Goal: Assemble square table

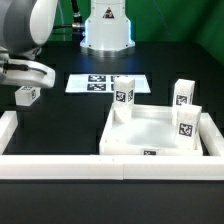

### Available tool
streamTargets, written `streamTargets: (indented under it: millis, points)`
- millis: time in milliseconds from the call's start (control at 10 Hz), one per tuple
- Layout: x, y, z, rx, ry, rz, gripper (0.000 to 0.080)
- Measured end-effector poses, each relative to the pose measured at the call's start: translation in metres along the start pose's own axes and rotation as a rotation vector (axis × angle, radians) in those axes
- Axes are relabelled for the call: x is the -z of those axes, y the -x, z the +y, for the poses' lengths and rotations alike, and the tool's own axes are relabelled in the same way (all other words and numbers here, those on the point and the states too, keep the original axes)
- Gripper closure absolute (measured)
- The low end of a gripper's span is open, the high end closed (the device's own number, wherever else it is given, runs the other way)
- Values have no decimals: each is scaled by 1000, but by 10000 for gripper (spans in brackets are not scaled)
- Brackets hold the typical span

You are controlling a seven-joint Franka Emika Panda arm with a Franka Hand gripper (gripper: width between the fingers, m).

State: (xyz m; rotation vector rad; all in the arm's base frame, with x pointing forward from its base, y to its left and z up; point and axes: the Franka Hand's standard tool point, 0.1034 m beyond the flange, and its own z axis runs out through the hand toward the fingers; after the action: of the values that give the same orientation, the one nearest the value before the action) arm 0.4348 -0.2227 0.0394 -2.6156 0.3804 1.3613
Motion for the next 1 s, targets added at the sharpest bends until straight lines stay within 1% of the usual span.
streamTargets:
  millis: [200, 600, 800, 900, 1000]
  points:
    - [-4, -3, -1, 1, 3, 0, 150]
    - [-12, -17, -7, 15, 18, 18, 150]
    - [-16, -21, -6, 16, 23, 30, 150]
    - [-17, -24, -6, 17, 26, 37, 179]
    - [-18, -23, -6, 17, 25, 35, 312]
